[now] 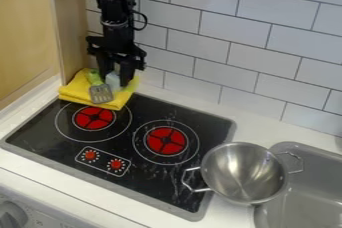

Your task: Put the blue object on the right burner

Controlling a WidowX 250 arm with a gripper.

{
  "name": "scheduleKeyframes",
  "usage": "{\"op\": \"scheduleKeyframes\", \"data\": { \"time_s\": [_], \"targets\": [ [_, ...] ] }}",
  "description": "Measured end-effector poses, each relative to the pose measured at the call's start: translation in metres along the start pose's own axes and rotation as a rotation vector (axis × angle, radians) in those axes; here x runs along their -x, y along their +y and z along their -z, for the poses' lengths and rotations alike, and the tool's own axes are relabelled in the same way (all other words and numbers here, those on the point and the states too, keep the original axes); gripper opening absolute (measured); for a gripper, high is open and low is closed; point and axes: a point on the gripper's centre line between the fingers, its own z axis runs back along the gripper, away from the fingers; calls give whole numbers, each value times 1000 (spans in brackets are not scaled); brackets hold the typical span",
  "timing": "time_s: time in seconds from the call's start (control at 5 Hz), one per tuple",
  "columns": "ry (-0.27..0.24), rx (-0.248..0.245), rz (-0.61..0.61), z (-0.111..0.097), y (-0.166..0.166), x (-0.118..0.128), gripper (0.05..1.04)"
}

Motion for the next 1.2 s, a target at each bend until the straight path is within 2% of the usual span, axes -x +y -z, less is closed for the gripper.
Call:
{"op": "scheduleKeyframes", "data": {
  "time_s": [0.6,0.8,1.0,1.2],
  "targets": [
    [-8,11,-17,-1,-2,-1,450],
    [-44,20,-17,-13,-3,-5,450],
    [-105,23,-14,-36,-4,-11,449],
    [-128,31,-1,-52,-9,-3,450]
  ]
}}
